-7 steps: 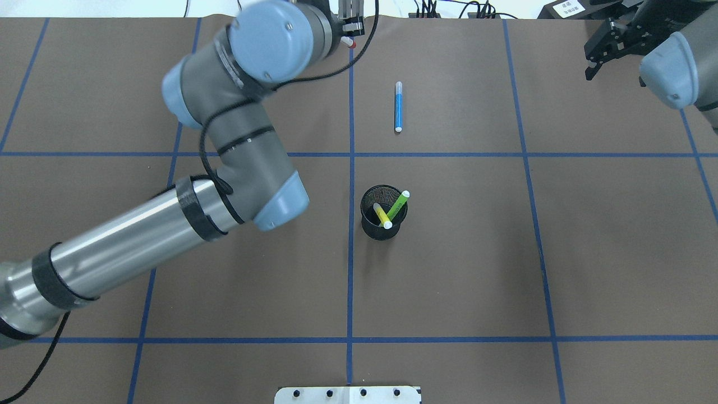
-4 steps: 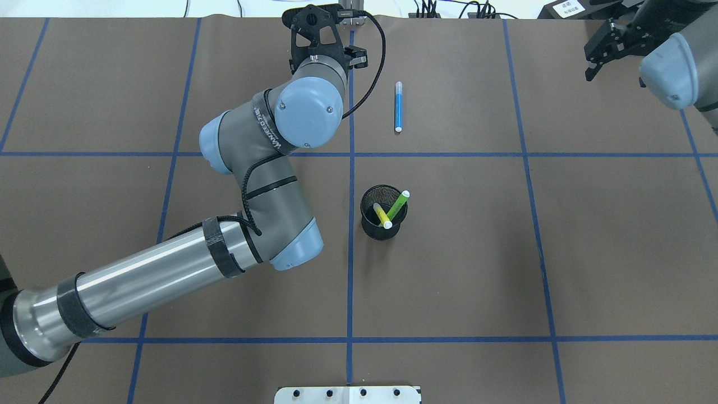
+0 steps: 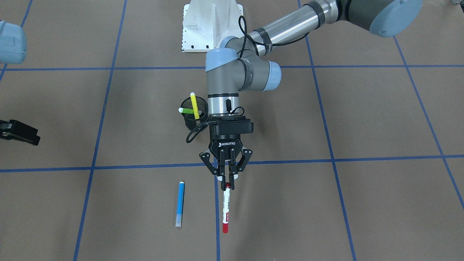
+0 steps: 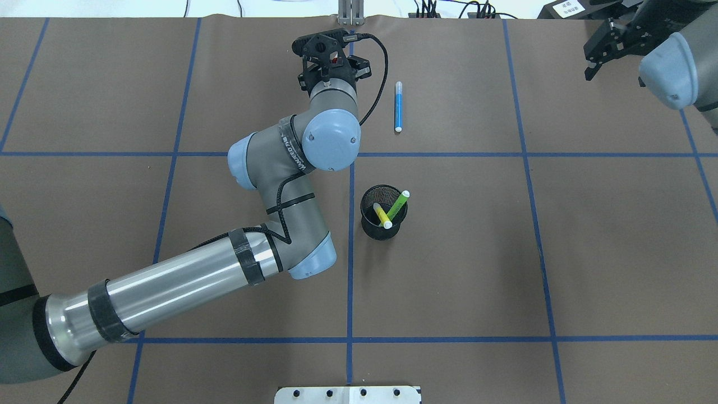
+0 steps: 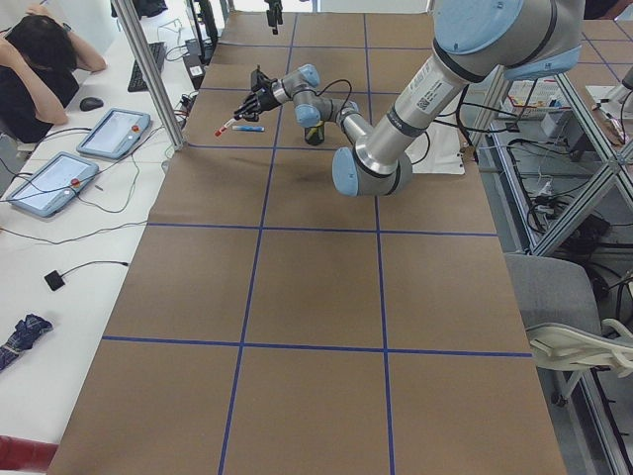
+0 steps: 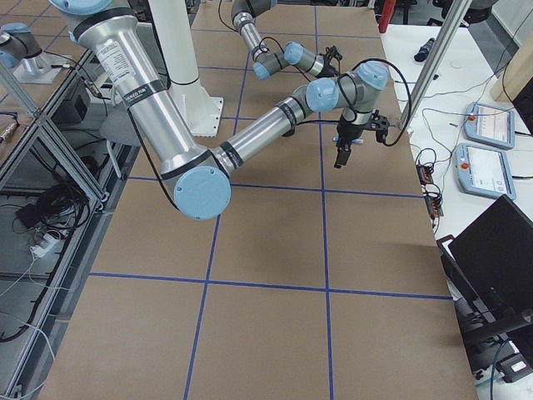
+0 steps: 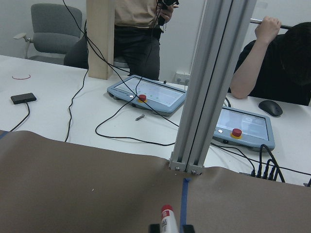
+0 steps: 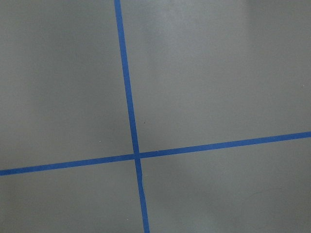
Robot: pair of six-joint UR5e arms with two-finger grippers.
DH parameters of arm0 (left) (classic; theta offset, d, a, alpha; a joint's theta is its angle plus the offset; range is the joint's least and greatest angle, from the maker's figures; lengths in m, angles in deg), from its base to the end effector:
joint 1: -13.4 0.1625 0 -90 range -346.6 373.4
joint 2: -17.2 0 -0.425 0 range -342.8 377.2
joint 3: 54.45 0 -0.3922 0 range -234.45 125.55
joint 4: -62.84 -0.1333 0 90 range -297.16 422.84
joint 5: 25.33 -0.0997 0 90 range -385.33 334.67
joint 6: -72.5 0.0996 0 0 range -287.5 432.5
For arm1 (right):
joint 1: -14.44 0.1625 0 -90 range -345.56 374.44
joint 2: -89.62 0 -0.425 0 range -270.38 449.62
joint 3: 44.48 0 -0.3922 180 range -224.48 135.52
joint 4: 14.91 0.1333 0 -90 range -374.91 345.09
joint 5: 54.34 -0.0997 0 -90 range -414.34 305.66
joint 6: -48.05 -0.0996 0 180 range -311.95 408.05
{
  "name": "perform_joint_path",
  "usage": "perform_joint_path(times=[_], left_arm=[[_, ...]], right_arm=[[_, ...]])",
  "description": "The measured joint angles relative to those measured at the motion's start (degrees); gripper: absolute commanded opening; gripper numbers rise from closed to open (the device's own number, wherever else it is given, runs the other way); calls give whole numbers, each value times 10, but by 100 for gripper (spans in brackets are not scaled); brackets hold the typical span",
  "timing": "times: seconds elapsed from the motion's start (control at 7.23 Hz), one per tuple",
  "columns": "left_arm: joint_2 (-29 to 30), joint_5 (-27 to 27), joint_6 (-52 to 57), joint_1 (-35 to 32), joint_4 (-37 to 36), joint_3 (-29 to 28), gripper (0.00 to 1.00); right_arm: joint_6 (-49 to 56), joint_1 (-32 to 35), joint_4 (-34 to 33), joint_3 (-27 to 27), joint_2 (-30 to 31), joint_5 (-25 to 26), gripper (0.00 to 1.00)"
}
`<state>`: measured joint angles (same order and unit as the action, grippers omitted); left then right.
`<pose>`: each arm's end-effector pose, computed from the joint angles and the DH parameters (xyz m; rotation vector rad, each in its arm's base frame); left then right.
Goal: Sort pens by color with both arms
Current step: 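Lower the white marker beside the blue marker and release it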
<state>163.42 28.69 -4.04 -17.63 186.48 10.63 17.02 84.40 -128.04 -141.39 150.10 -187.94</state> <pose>0.5897 -0.5786 0.1389 0.9432 0.8118 -0.6218 -0.1581 -0.6221 0.3467 -0.1273 -0.7787 0.0934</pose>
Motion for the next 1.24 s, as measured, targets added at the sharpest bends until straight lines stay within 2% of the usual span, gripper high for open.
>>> perform_joint_path(times=[0.41,0.83,0.97,1.24], left_arm=[[19,0,-1,11,63,-65,0],[35,6,-2,20,74,-94,0],[41,8,-2,22,75,-103,15],[45,10,-2,24,74,-112,78]], right_arm=[[0,0,0,0,-1,0,100],[0,0,0,0,0,0,100],[1,0,0,0,-1,0,100],[0,0,0,0,-1,0,100]])
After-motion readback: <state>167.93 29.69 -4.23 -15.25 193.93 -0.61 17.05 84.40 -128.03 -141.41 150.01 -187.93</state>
